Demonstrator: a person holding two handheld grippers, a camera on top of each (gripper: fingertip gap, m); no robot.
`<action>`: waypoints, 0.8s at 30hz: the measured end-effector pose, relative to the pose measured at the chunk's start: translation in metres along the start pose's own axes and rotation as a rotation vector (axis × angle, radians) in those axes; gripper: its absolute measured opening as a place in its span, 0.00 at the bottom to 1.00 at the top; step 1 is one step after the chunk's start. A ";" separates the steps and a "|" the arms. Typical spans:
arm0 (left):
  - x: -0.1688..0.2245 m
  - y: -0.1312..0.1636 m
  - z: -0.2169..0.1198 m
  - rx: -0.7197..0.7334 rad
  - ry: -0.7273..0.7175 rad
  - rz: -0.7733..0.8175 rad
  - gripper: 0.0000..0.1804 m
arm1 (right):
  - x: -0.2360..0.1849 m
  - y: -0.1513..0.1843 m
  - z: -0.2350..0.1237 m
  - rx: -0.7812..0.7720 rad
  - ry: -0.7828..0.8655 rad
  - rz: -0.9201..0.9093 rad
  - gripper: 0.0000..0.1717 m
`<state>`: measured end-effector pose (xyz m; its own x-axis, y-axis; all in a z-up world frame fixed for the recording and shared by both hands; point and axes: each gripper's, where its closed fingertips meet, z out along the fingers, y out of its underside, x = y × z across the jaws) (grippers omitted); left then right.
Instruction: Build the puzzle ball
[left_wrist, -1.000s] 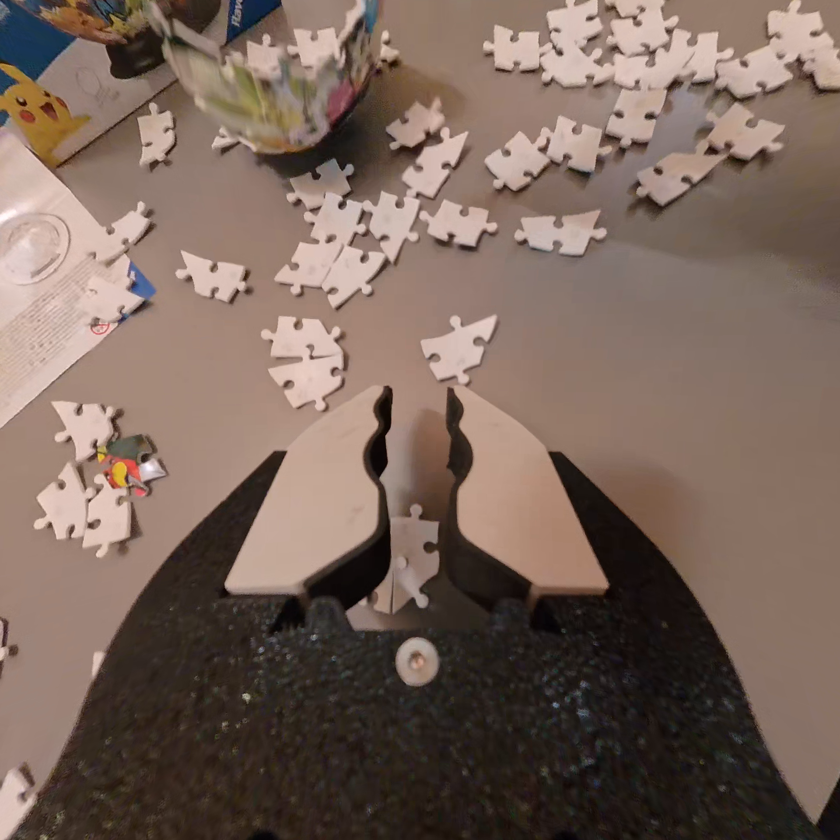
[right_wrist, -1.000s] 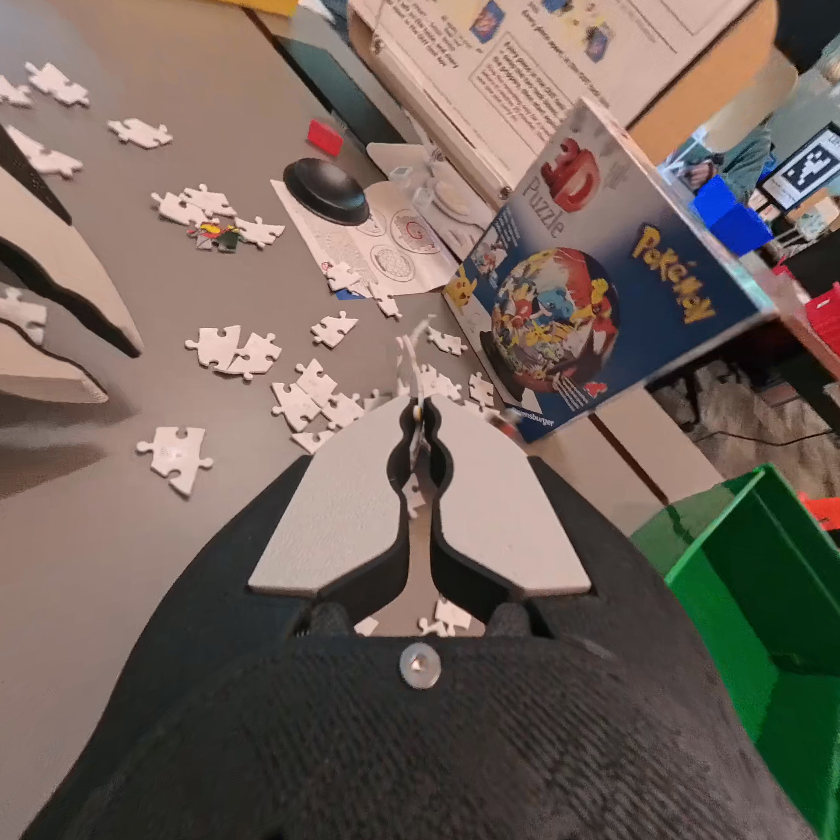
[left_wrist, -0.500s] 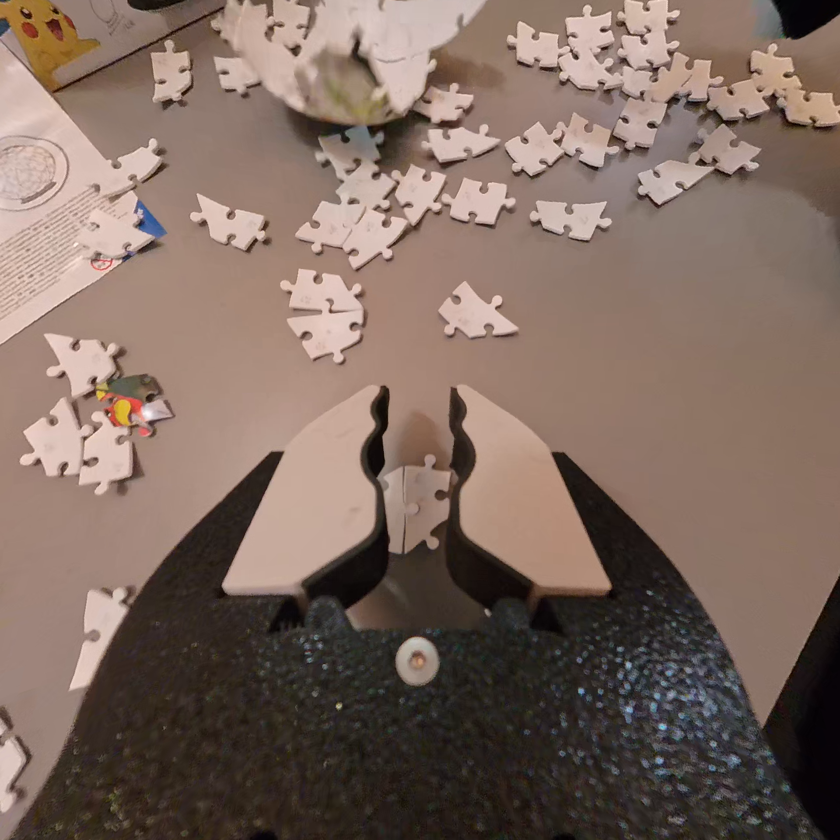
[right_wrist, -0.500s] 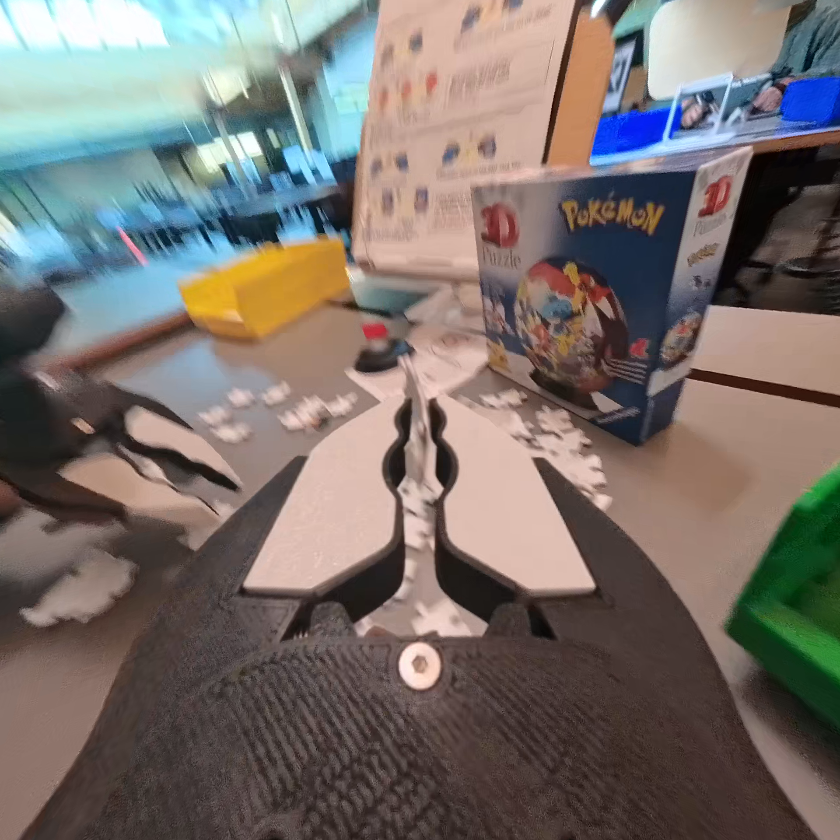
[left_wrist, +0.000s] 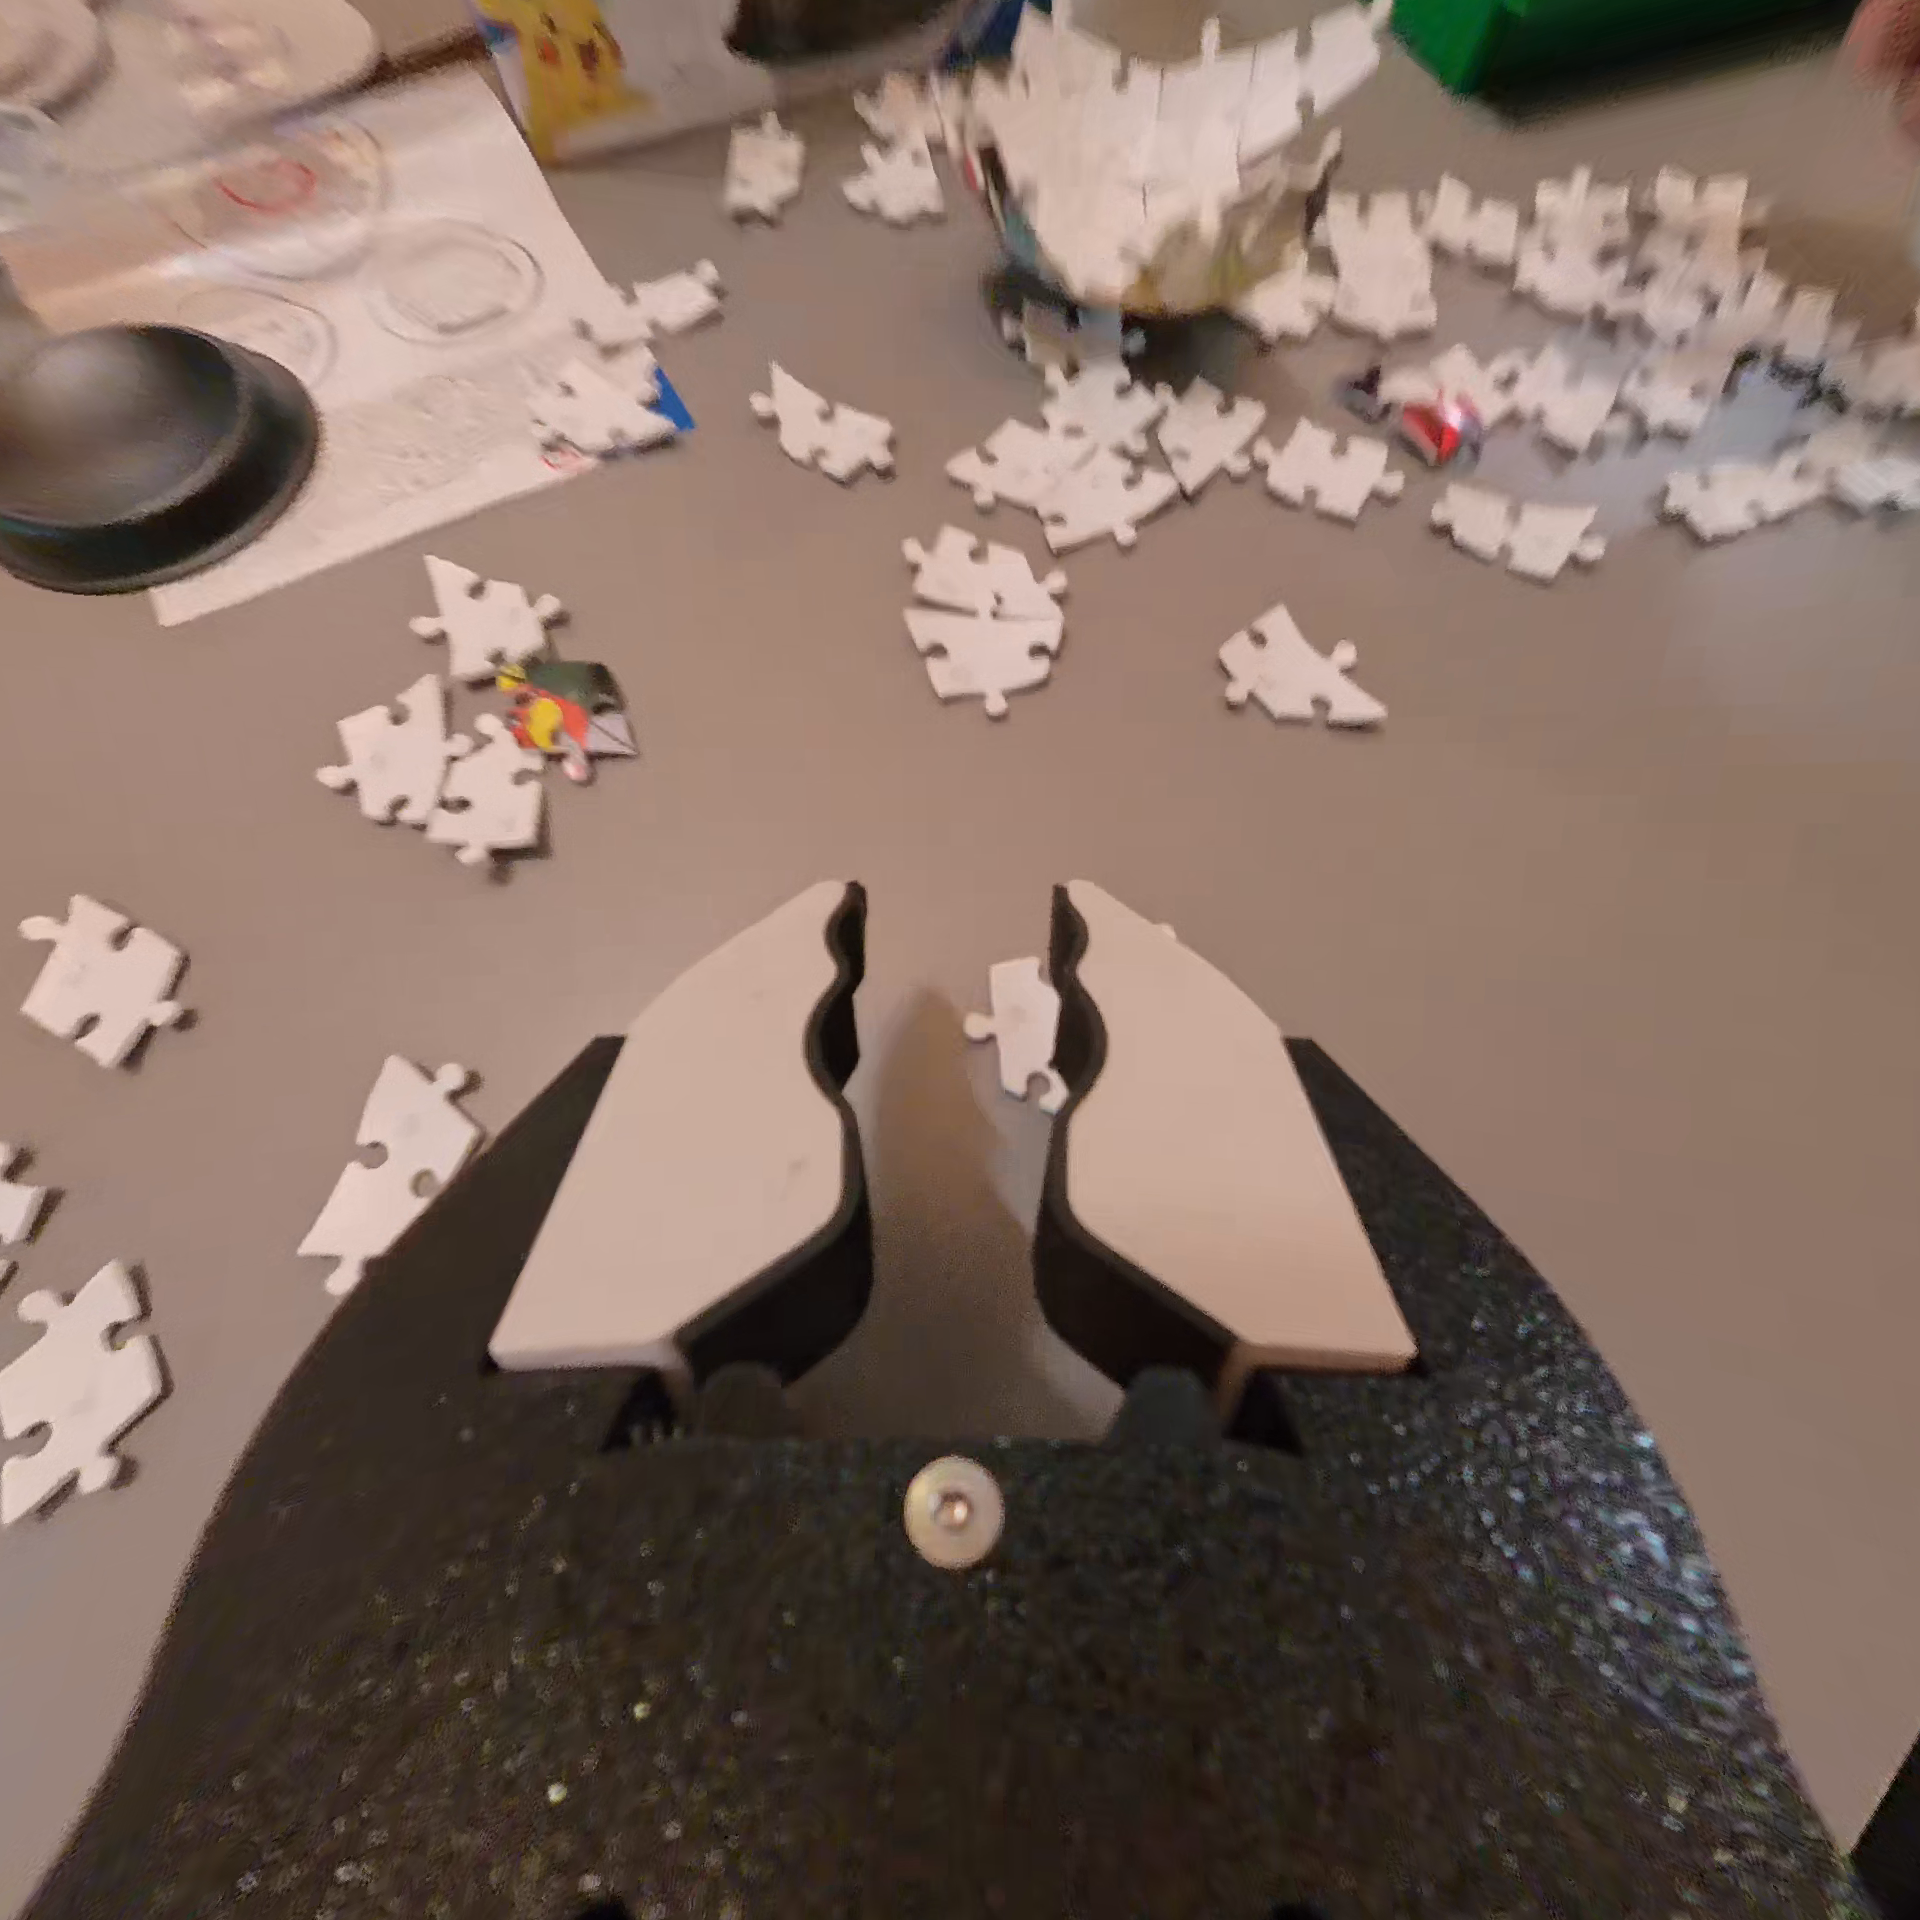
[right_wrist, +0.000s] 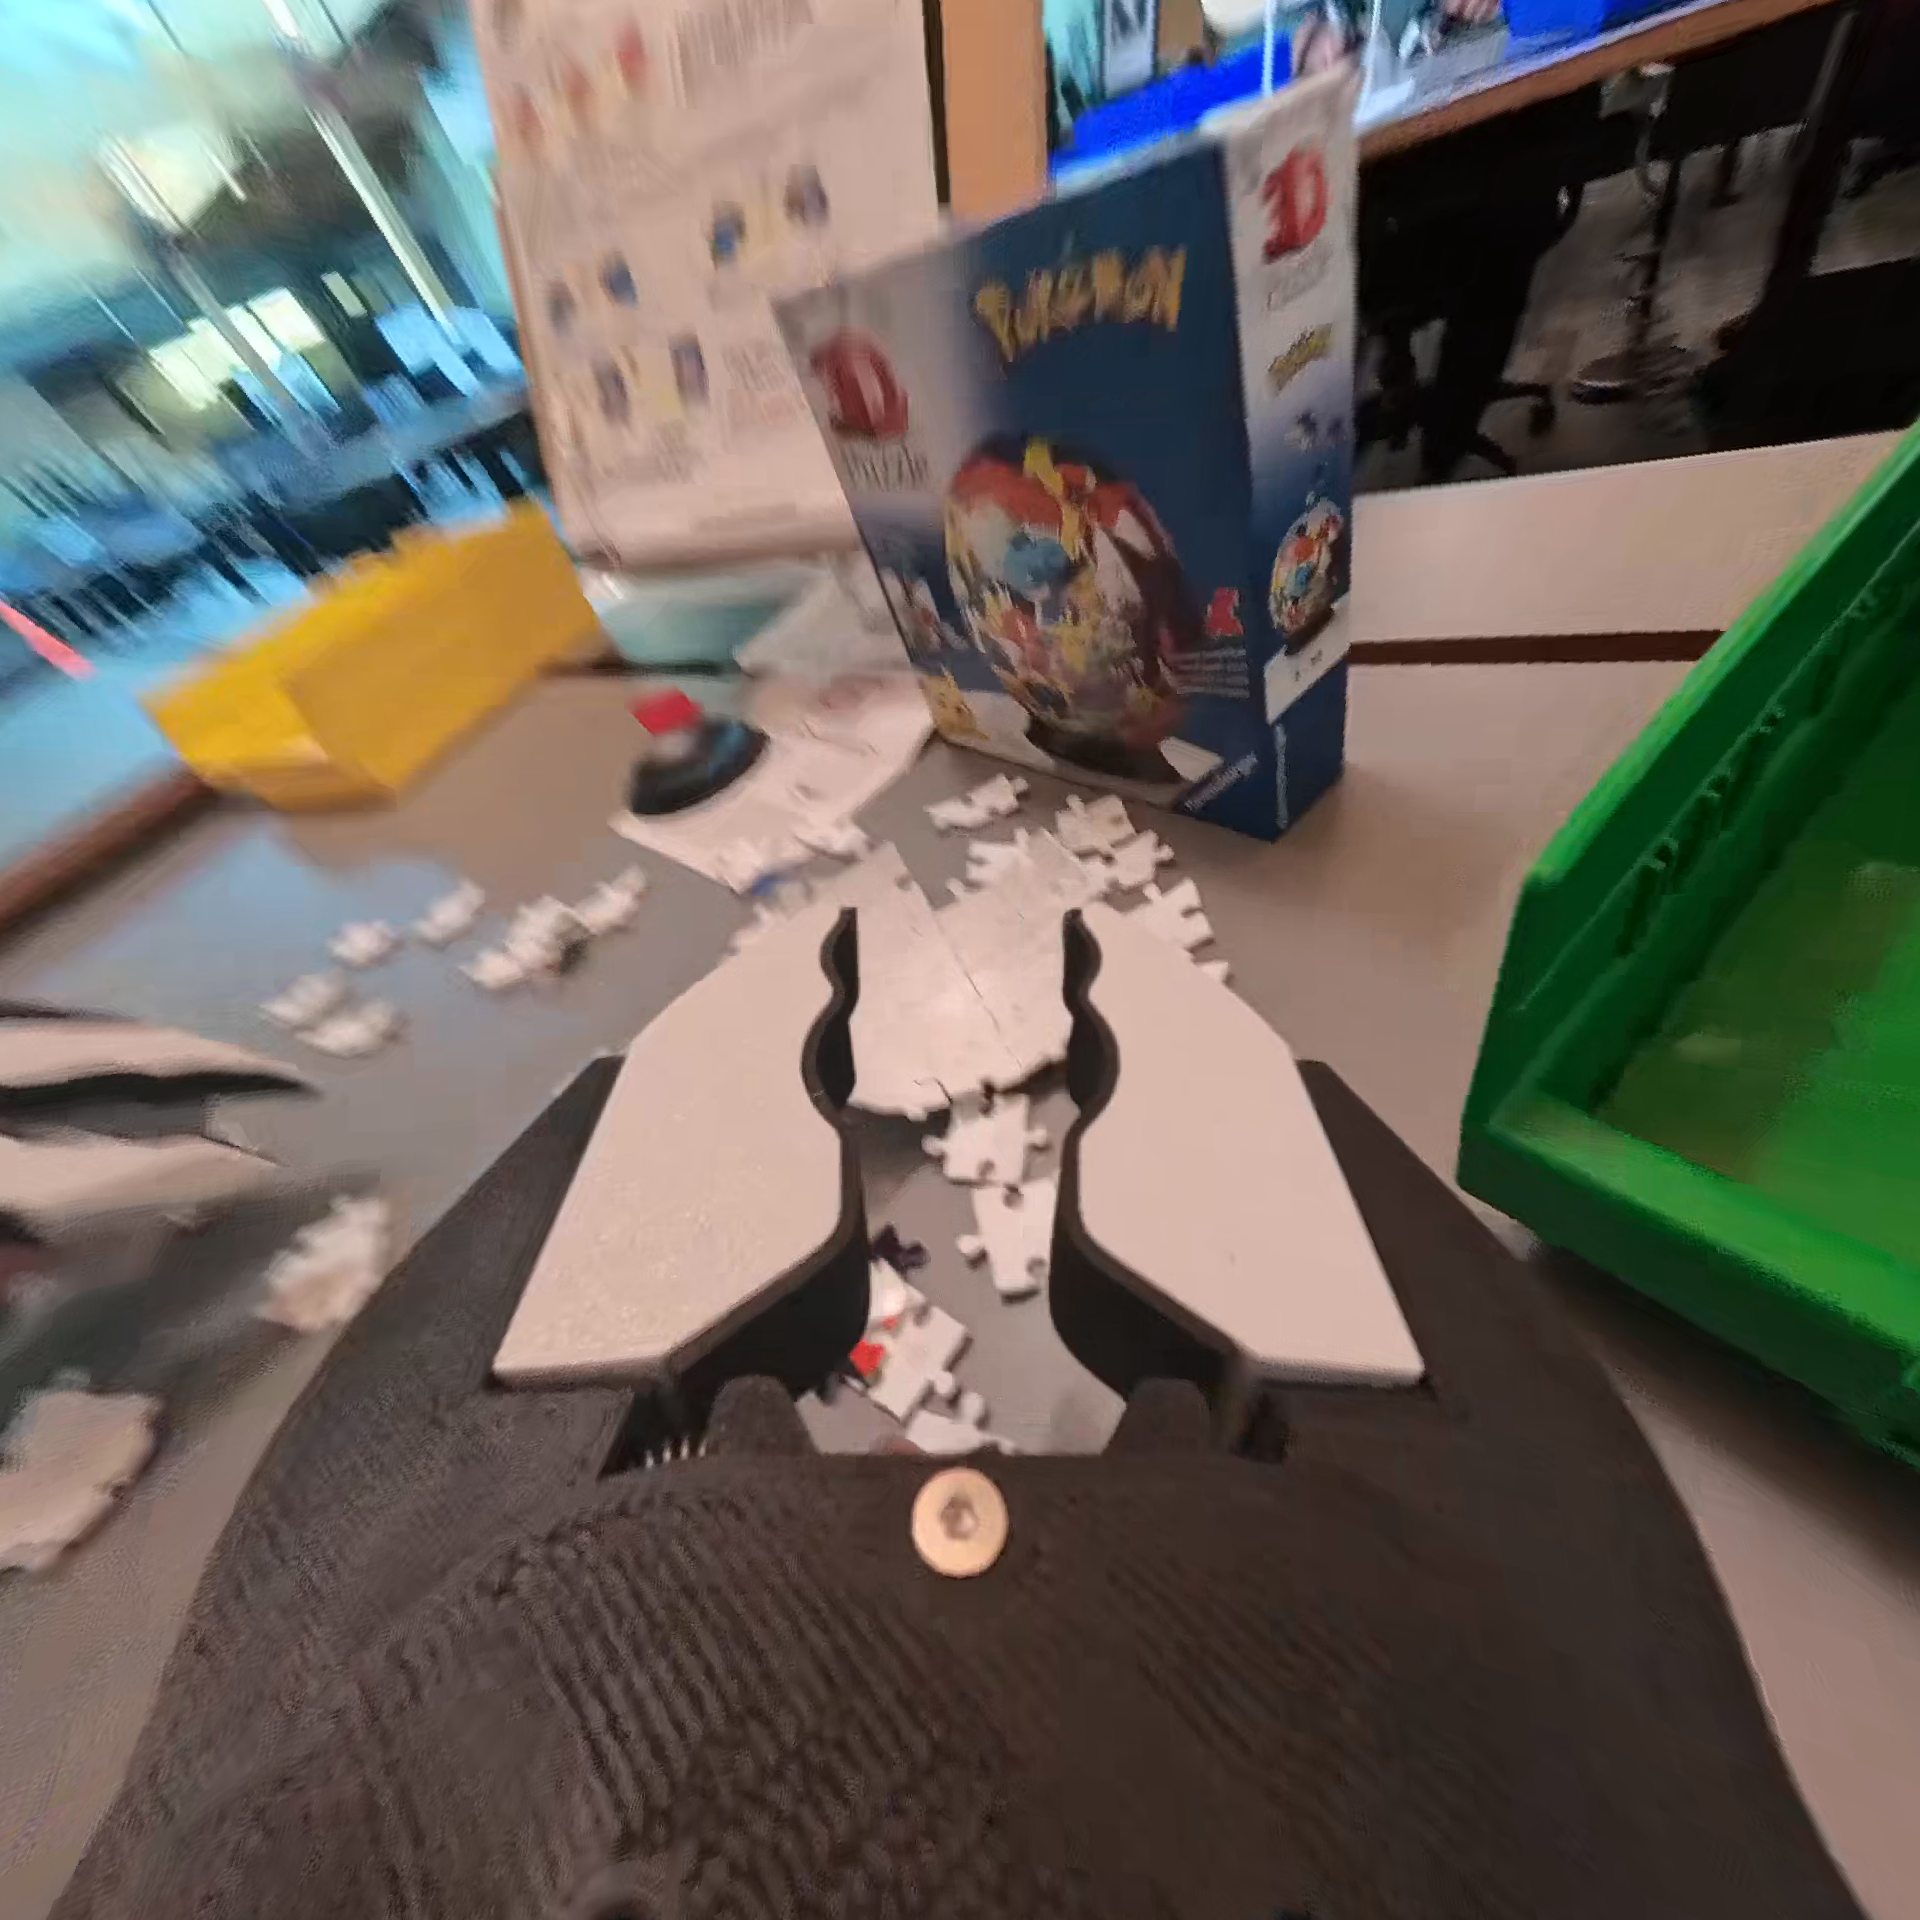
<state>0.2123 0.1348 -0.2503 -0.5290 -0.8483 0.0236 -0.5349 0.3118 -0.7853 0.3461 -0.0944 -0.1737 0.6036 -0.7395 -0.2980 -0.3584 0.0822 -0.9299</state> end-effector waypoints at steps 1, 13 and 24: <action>-0.003 -0.007 -0.004 0.042 -0.008 -0.019 0.22 | -0.003 0.008 0.005 -0.061 0.038 -0.075 0.24; 0.061 -0.080 -0.033 0.304 0.183 -0.004 0.55 | -0.088 0.063 0.056 -0.400 0.314 -0.776 0.34; 0.070 -0.070 -0.074 0.327 0.119 0.089 0.55 | -0.104 0.054 0.028 -0.390 0.348 -0.795 0.45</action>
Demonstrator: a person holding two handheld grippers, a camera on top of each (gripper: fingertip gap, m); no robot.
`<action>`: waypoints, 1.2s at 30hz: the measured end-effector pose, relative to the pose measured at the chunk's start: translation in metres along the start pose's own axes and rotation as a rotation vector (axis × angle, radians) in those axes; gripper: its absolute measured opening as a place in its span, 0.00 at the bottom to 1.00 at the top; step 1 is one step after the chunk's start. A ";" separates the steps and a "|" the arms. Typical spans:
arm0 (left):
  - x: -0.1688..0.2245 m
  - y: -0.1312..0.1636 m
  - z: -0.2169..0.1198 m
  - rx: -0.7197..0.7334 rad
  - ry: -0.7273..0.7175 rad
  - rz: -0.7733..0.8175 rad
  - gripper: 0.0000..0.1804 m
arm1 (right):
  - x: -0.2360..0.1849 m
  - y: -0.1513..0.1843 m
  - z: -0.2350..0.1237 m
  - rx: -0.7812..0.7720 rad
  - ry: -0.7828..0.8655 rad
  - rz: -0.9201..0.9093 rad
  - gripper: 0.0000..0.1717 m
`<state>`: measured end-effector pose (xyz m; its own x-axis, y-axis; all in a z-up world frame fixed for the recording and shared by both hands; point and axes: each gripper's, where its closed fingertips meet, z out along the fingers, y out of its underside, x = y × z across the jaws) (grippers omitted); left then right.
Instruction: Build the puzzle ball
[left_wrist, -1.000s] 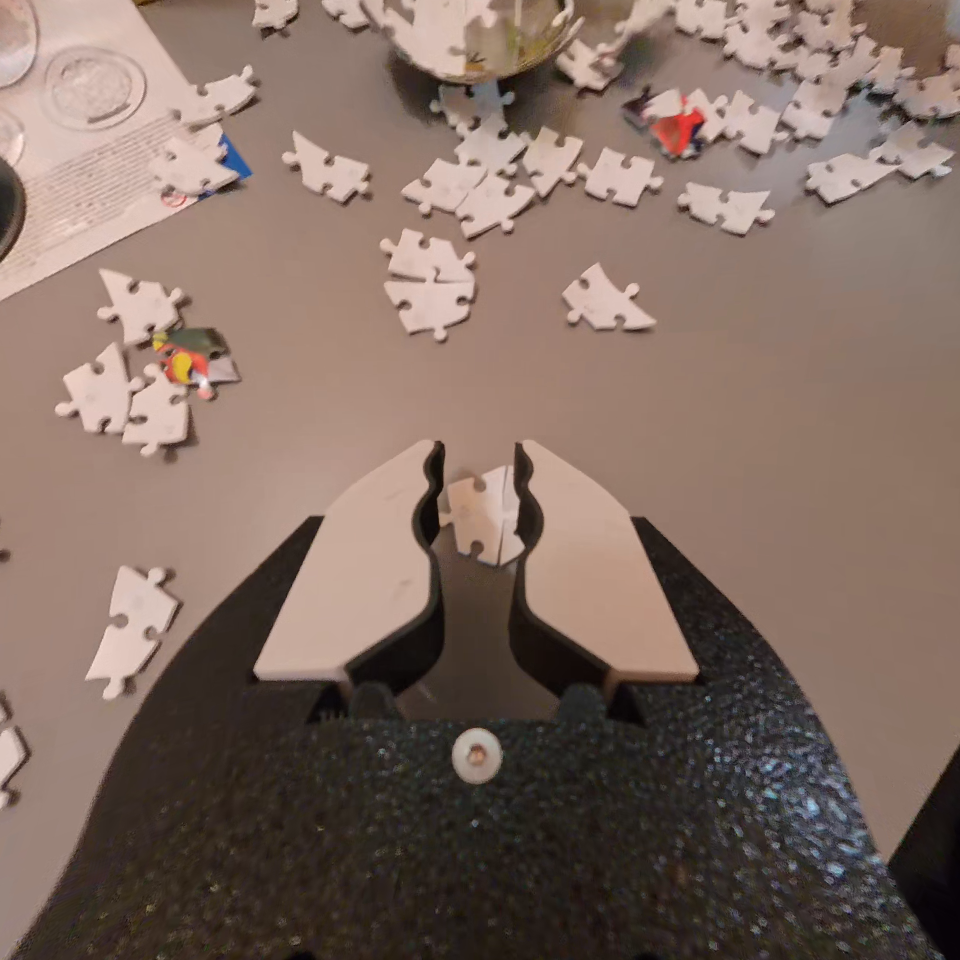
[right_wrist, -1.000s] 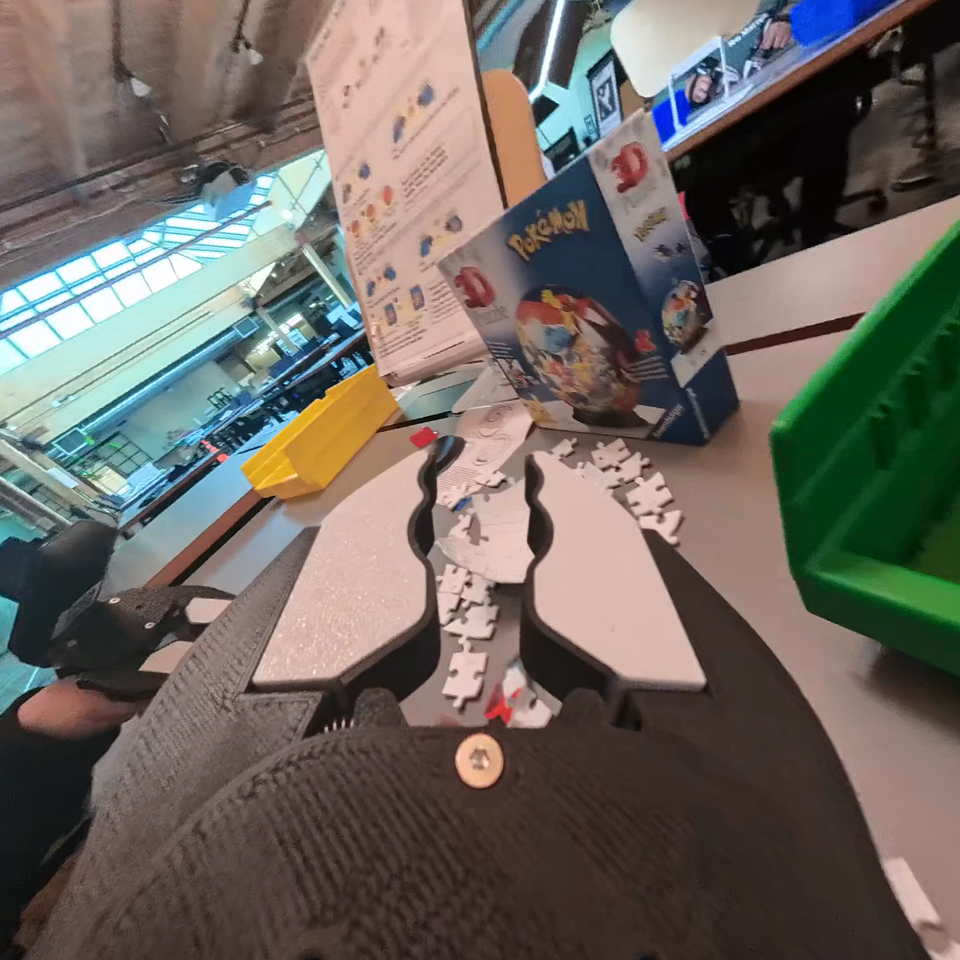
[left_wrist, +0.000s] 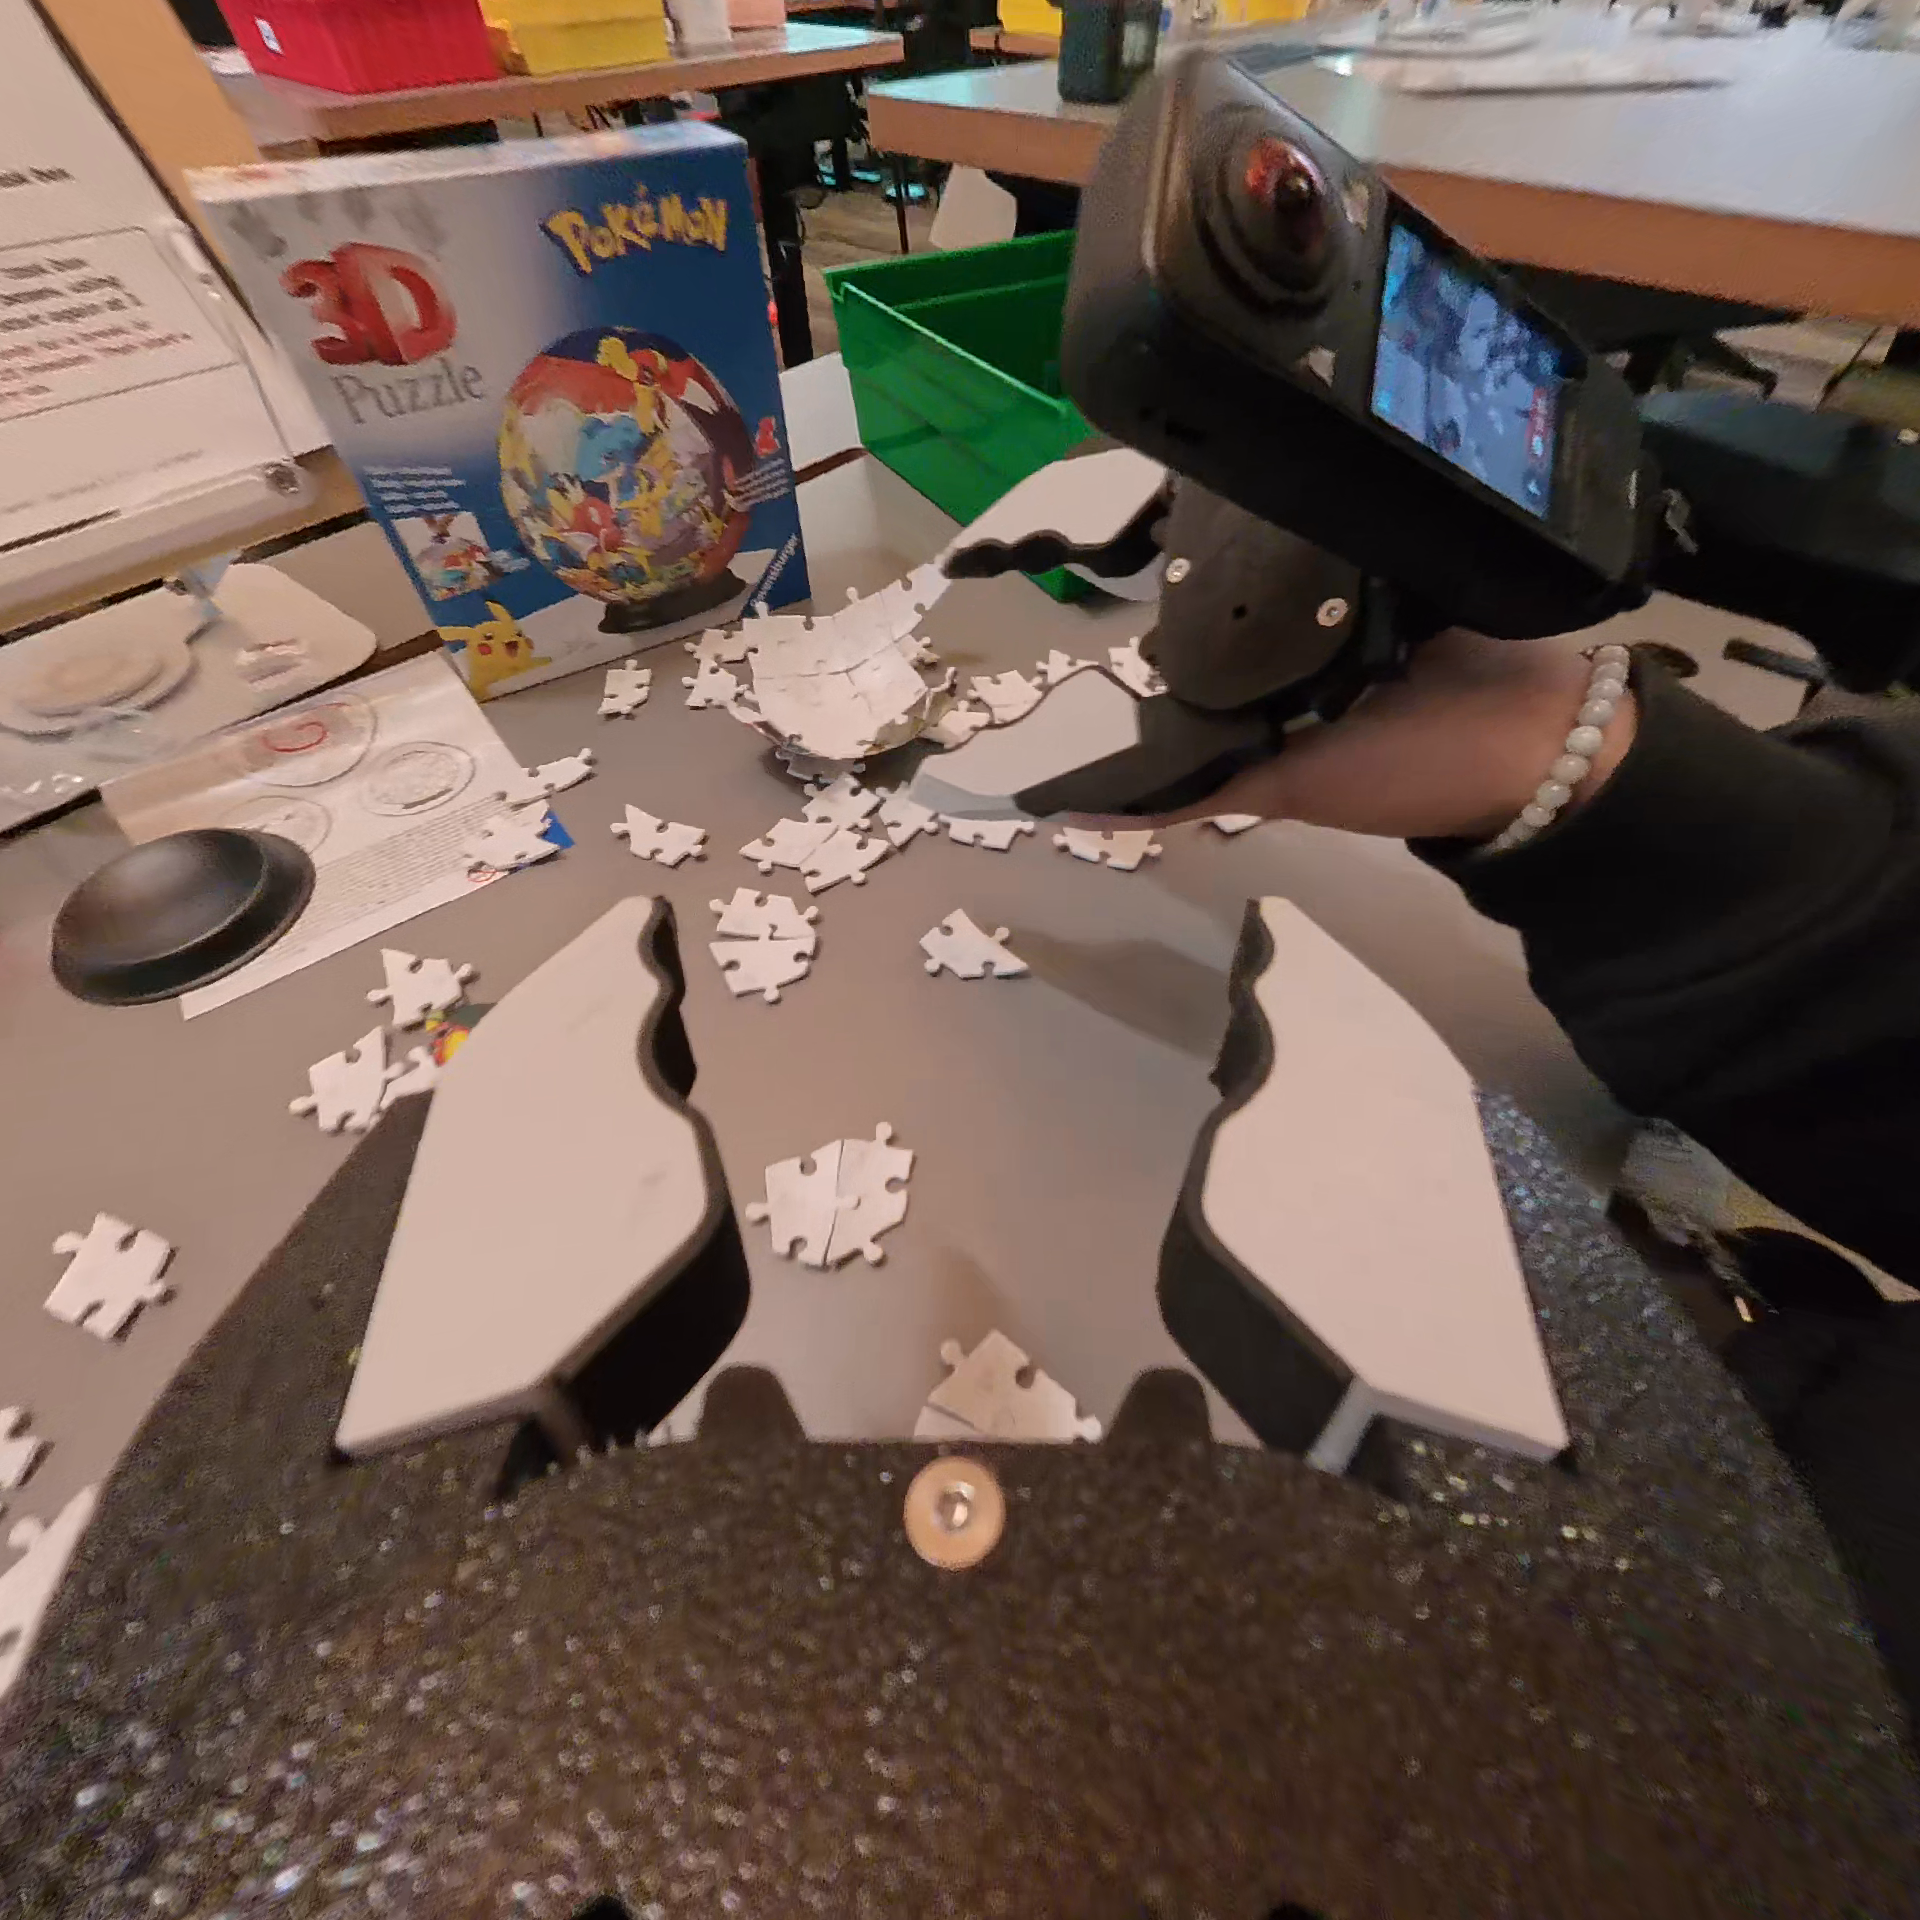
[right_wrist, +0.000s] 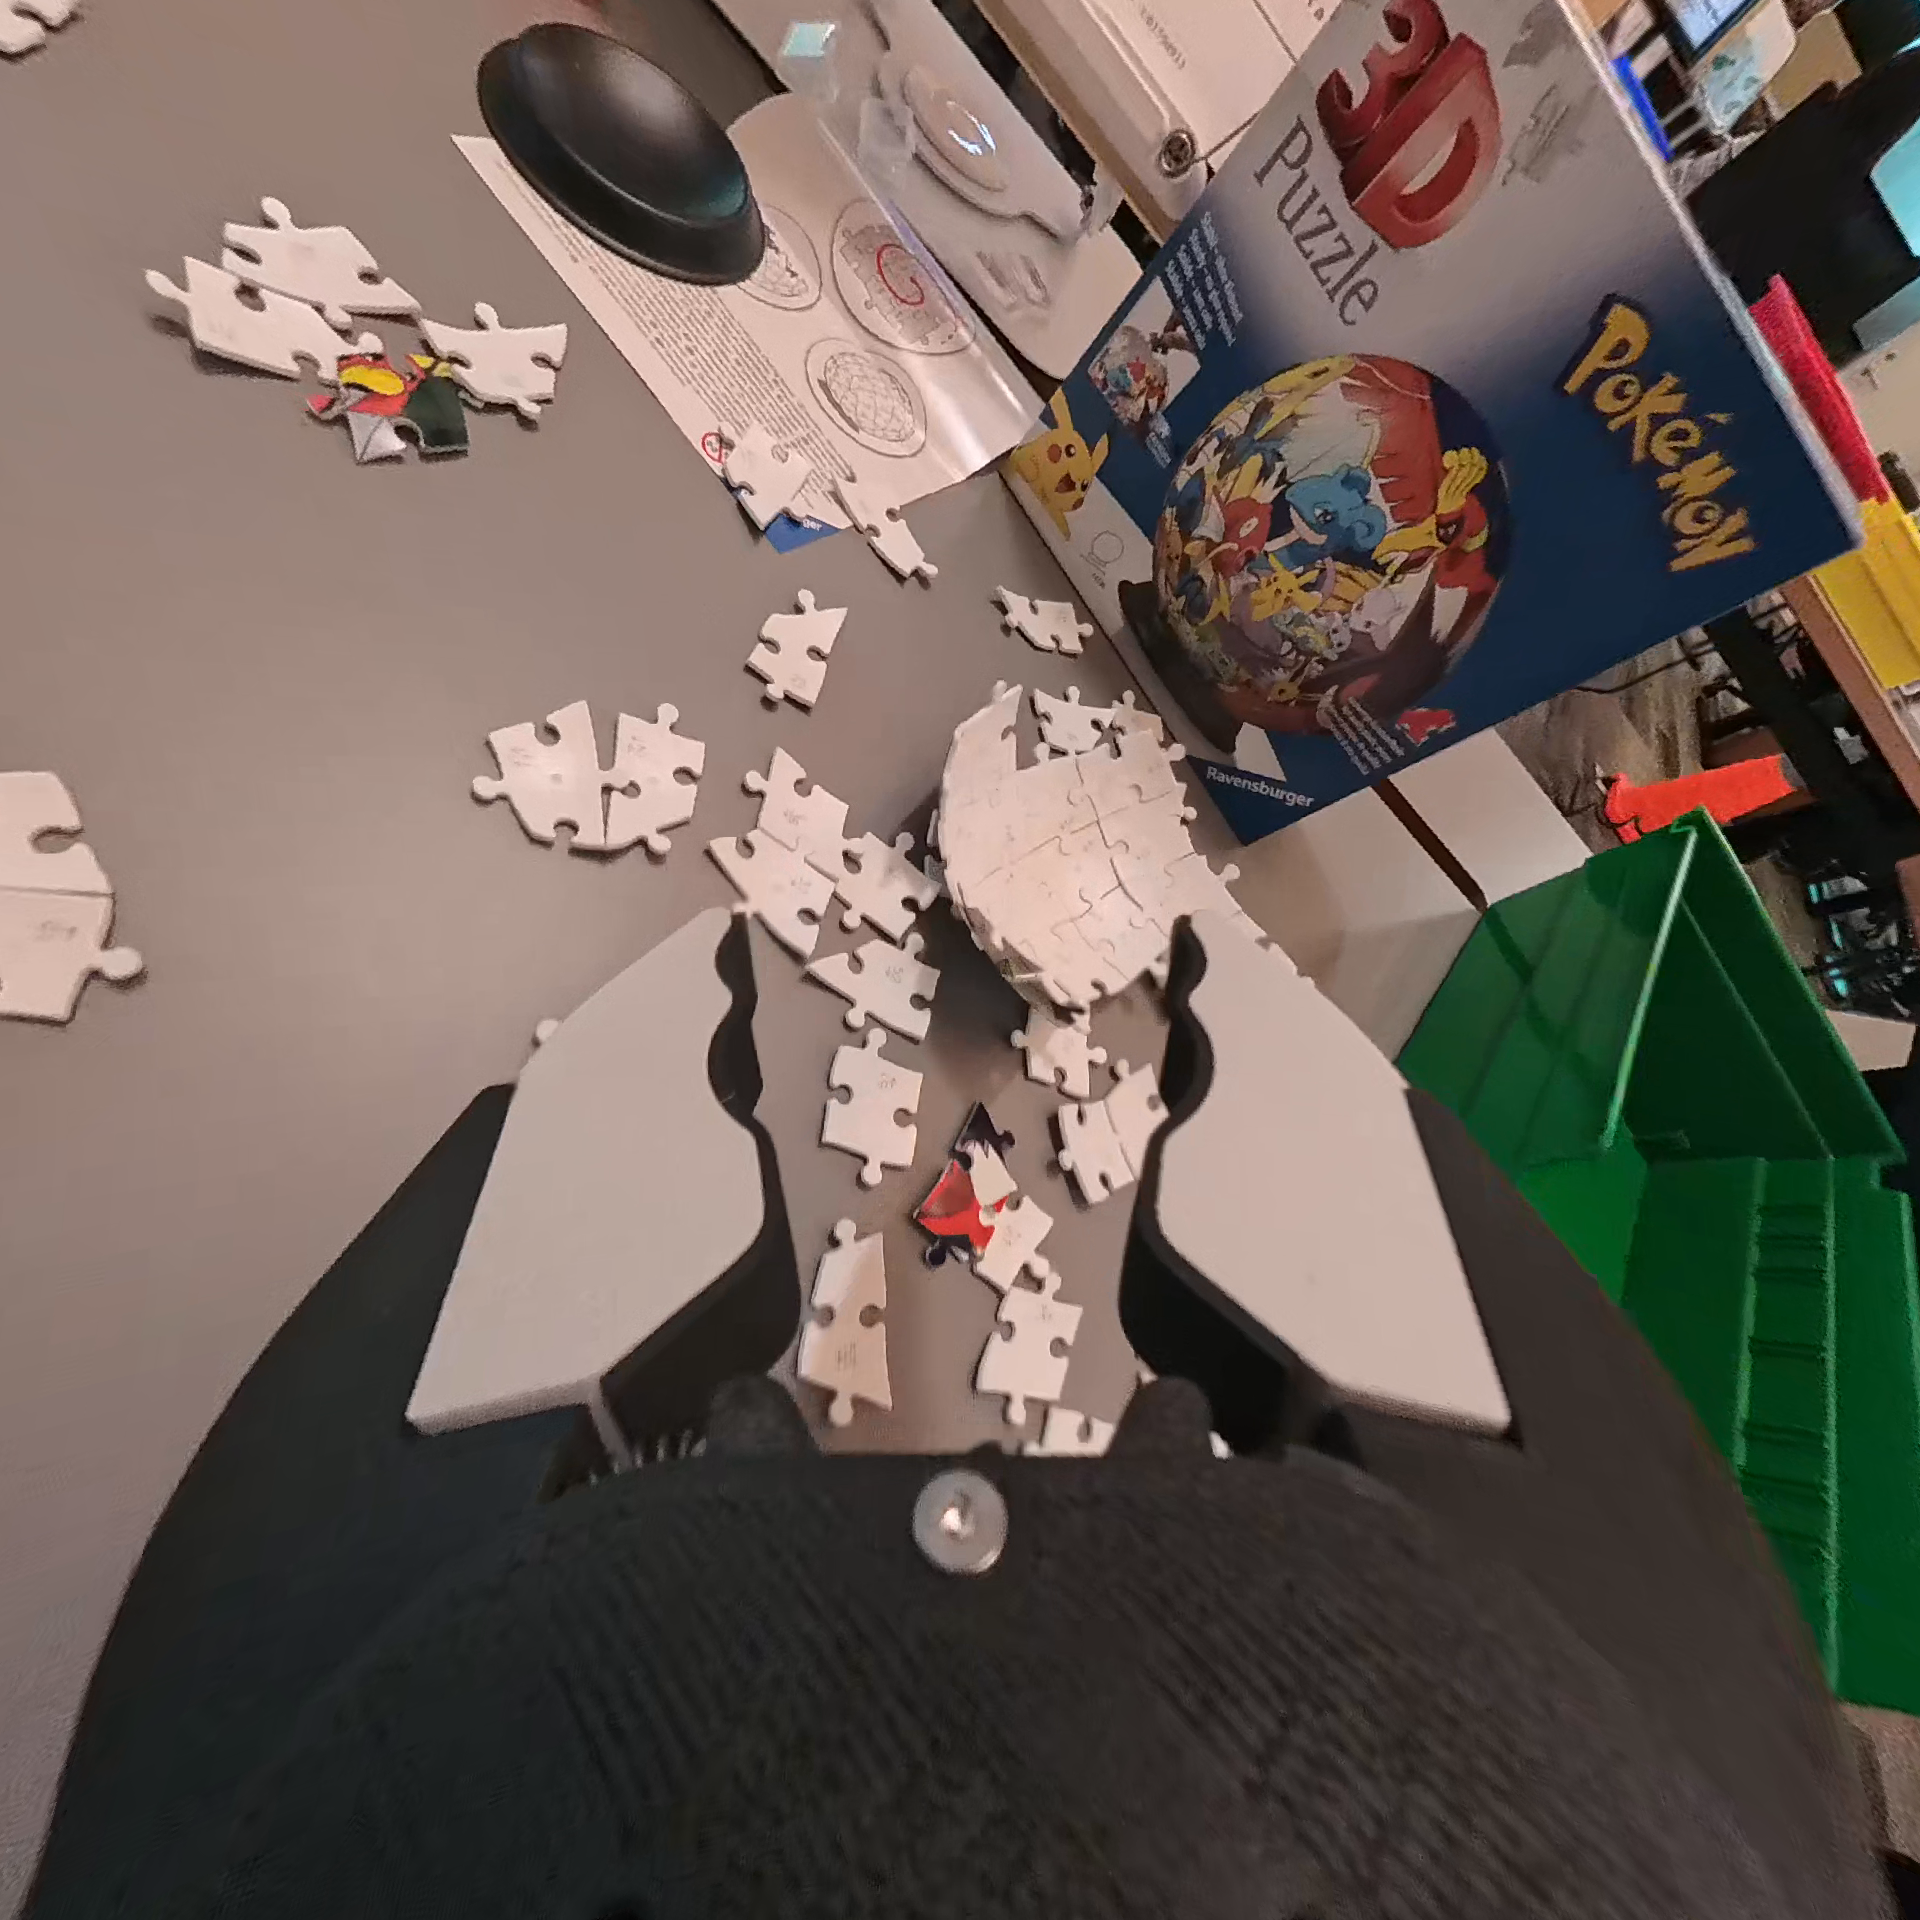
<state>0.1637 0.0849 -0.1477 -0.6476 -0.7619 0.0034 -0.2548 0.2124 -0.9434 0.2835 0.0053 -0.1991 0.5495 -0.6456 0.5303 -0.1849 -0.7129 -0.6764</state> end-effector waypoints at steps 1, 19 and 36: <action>0.000 -0.001 -0.008 0.012 -0.004 -0.017 0.54 | 0.000 0.001 -0.004 -0.005 0.002 -0.003 0.46; 0.055 -0.007 -0.061 0.125 0.027 0.041 0.48 | -0.038 0.013 -0.068 0.053 -0.146 0.172 0.51; 0.027 -0.011 -0.030 0.130 0.130 0.046 0.30 | -0.062 0.010 -0.050 0.136 -0.288 0.043 0.00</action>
